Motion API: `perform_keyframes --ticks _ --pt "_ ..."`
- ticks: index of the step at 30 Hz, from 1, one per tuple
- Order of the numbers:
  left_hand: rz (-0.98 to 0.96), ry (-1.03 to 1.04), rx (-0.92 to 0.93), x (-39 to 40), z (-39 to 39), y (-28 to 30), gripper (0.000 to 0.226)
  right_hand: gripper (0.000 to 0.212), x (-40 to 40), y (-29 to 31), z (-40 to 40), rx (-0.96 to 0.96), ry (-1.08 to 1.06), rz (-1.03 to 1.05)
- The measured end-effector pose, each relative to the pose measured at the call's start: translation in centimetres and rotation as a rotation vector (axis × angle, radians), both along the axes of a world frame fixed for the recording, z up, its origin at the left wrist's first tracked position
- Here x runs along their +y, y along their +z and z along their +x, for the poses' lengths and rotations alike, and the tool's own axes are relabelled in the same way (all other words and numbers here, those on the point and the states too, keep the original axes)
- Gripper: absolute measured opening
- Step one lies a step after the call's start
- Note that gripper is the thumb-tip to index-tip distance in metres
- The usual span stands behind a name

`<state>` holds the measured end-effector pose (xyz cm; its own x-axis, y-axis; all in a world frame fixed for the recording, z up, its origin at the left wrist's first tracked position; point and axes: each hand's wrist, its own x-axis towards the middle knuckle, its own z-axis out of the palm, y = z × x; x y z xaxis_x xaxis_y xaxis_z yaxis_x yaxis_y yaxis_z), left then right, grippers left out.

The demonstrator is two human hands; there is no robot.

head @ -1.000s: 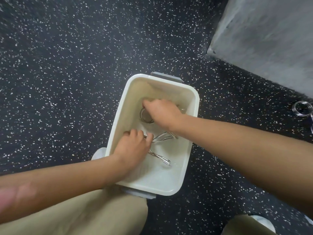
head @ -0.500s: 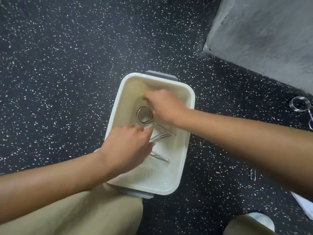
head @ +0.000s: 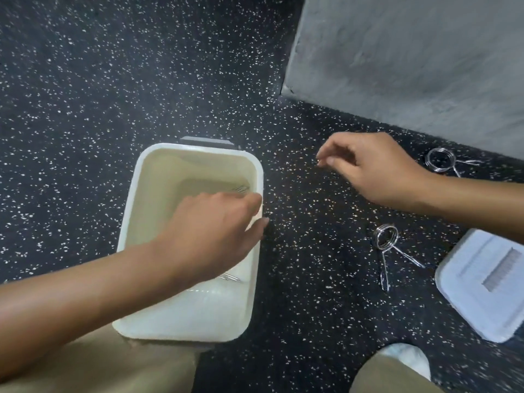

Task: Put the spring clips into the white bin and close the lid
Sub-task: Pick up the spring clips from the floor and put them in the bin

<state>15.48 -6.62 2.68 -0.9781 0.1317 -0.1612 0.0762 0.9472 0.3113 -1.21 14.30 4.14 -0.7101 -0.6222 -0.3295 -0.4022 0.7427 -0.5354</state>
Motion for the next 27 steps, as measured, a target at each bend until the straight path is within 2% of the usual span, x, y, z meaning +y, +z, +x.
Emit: perform_keyframes --ticks 4,9,14,17,22,24,27 --pt "-0.084 -0.155 -0.037 2.8 -2.6 0.4 0.034 0.016 7.0 -1.2 -3.7 0.036 -0.127 0.075" --pt "-0.172 -0.442 -0.079 6.1 -6.8 2.2 0.029 0.016 16.6 -3.0 -7.0 0.116 -0.243 0.204" --pt "-0.229 -0.660 -0.095 10.0 -11.0 2.9 0.037 0.015 22.5 -5.9 -8.8 0.124 -0.510 0.362" --pt "-0.216 -0.750 -0.124 13.5 -12.7 1.9 0.040 0.022 24.3 -7.8 -9.4 0.138 -0.545 0.376" --pt "-0.260 -0.925 -0.183 19.4 -13.9 -3.2 0.048 0.060 25.5 -11.2 -10.9 0.099 -0.561 0.303" --pt "-0.313 -0.949 -0.185 21.3 -13.9 -5.5 0.058 0.063 25.1 -12.0 -11.7 0.091 -0.523 0.307" --pt "-0.382 -0.958 -0.169 23.2 -13.8 -8.5 0.062 0.053 24.7 -13.1 -12.5 0.138 -0.403 0.424"
